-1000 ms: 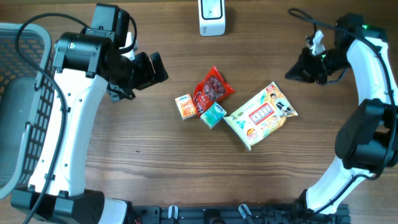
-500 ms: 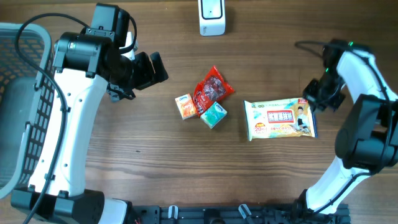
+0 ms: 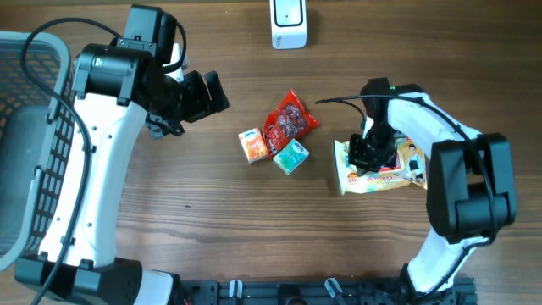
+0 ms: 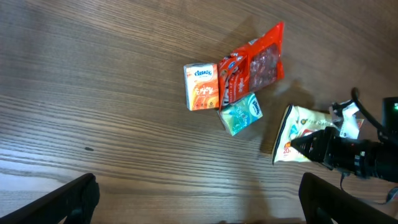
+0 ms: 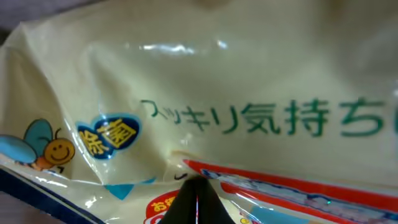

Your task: Scan the item barcode

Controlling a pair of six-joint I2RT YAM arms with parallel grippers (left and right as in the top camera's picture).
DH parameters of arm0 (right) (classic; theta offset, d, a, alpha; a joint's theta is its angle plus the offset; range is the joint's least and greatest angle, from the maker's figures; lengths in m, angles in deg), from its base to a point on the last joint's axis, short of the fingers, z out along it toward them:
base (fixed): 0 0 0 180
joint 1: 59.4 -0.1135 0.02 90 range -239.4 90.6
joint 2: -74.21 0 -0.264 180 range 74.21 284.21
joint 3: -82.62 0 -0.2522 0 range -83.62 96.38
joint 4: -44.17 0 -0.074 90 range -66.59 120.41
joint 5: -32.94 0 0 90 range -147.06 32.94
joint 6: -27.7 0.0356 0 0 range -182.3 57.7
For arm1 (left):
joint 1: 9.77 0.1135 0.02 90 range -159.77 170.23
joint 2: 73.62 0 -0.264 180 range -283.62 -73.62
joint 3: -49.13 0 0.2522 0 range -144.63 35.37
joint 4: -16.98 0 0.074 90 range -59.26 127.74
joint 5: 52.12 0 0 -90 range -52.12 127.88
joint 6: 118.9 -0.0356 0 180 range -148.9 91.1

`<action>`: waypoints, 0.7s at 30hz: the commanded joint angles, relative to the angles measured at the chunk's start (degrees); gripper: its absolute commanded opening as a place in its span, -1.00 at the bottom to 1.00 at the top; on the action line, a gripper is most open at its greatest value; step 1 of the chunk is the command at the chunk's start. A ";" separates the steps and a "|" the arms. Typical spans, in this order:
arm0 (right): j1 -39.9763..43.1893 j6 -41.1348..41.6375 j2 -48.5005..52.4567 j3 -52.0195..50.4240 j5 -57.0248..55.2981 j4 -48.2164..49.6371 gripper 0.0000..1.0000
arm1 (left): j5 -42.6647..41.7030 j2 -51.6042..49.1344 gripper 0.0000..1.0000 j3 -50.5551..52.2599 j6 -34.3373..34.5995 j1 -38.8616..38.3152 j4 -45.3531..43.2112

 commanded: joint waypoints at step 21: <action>-11.58 -3.87 3.30 21.51 -13.97 -6.32 0.99 | -0.48 0.00 1.00 0.02 -0.09 -0.20 0.00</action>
